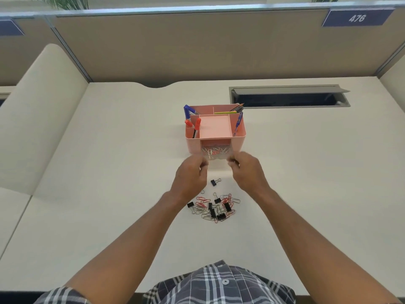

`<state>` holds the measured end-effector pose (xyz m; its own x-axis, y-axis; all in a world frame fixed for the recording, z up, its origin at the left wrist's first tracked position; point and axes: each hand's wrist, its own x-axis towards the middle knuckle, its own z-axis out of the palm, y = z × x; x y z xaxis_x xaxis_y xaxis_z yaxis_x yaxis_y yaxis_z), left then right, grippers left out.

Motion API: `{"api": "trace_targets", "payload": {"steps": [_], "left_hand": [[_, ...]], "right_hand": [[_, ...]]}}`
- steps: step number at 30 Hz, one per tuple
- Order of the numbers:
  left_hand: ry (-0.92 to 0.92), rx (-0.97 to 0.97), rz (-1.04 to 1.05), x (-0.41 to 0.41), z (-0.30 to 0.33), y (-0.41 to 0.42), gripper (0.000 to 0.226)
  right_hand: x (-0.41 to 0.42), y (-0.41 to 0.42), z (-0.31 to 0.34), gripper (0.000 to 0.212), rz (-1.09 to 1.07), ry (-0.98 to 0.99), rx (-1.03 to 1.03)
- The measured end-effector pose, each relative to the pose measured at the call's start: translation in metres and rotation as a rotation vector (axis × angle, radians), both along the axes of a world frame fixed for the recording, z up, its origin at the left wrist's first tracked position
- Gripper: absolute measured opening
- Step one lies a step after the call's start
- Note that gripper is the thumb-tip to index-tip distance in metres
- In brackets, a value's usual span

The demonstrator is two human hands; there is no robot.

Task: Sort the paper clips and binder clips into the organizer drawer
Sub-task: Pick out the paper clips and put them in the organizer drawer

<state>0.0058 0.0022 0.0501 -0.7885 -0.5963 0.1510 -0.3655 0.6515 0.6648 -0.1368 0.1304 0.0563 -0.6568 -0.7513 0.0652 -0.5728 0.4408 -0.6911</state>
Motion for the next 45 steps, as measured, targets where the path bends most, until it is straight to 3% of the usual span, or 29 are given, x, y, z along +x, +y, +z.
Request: {"api": "trace_targets", "payload": {"steps": [4,7,16,25,32,37,42,45], "left_hand": [[-0.23,0.049,-0.099,0.03,-0.035,0.016,0.014],[-0.296,0.027,-0.172,0.042,-0.05,0.025,0.019],[-0.295,-0.048,-0.121,0.044,-0.055,0.026,0.02],[-0.23,-0.062,-0.196,0.028,-0.05,0.036,0.029],[-0.288,-0.135,-0.226,0.021,-0.05,0.036,0.014],[-0.35,-0.139,-0.22,0.024,-0.05,0.031,0.028],[-0.325,-0.132,-0.205,0.023,-0.051,0.031,0.024],[-0.326,-0.116,-0.206,0.02,-0.052,0.033,0.029]], "right_hand": [[0.015,0.027,-0.034,0.019,0.053,-0.045,0.37],[0.03,0.039,-0.051,0.017,0.049,-0.036,0.461],[0.035,0.041,-0.054,0.017,-0.003,-0.057,0.314],[0.039,0.048,-0.054,0.019,0.065,0.016,0.478],[0.04,0.045,-0.052,0.015,0.047,-0.016,0.425],[0.037,0.041,-0.053,0.012,0.043,-0.088,0.361],[0.039,0.033,-0.055,0.03,0.13,-0.04,0.416],[0.041,0.03,-0.055,0.031,0.169,0.012,0.437]]}}
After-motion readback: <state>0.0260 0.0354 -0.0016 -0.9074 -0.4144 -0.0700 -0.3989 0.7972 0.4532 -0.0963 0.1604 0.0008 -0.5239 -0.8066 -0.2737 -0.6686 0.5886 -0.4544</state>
